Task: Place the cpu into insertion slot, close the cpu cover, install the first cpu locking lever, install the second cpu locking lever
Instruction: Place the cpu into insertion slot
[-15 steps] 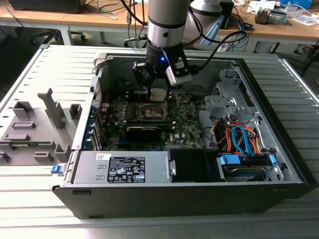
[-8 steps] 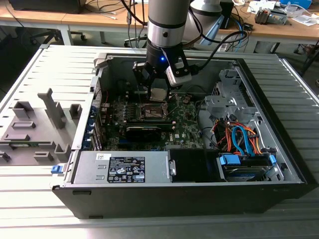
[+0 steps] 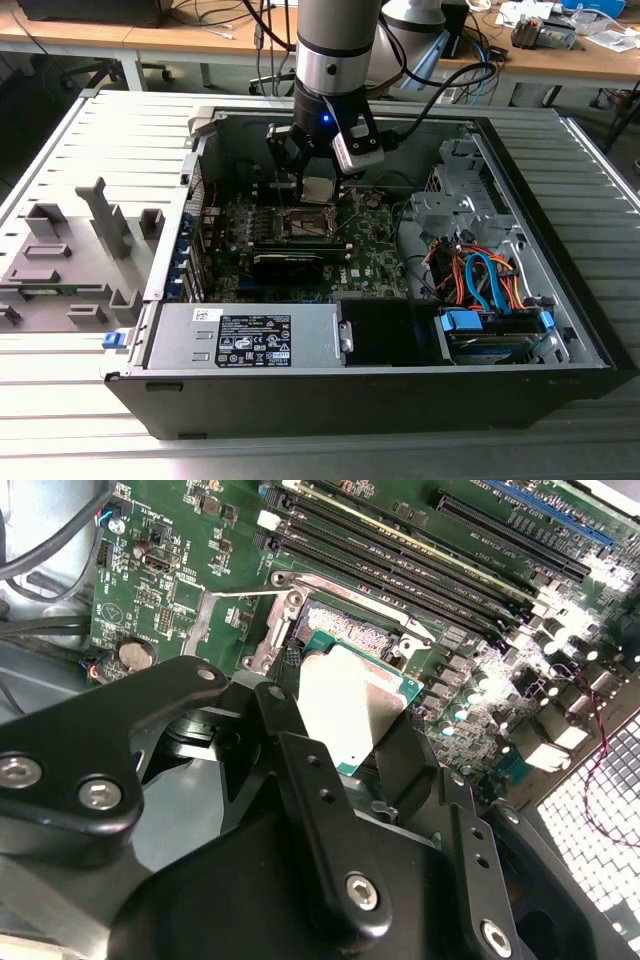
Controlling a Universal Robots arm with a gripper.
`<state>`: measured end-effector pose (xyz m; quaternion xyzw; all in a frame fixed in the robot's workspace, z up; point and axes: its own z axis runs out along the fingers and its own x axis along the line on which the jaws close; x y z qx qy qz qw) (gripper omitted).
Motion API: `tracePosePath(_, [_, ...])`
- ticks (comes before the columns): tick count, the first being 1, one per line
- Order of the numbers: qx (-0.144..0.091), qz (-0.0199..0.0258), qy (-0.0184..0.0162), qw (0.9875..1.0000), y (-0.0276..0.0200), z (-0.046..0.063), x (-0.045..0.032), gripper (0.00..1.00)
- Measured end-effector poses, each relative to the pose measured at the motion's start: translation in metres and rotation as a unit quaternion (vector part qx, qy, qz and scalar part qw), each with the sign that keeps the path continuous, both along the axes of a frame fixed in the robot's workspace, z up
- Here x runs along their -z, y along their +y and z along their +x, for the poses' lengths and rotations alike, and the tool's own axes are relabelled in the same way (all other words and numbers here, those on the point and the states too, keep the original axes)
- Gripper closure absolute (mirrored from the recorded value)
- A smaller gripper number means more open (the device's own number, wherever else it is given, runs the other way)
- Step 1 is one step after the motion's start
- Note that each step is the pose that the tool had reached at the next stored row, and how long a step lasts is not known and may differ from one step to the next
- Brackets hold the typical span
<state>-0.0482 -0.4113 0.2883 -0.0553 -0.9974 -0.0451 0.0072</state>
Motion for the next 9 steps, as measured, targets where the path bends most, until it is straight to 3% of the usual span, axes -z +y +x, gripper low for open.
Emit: tracePosePath(9, [0.003, 0.0000, 0.0000, 1.0000, 0.0000, 0.0000, 0.0000, 0.46])
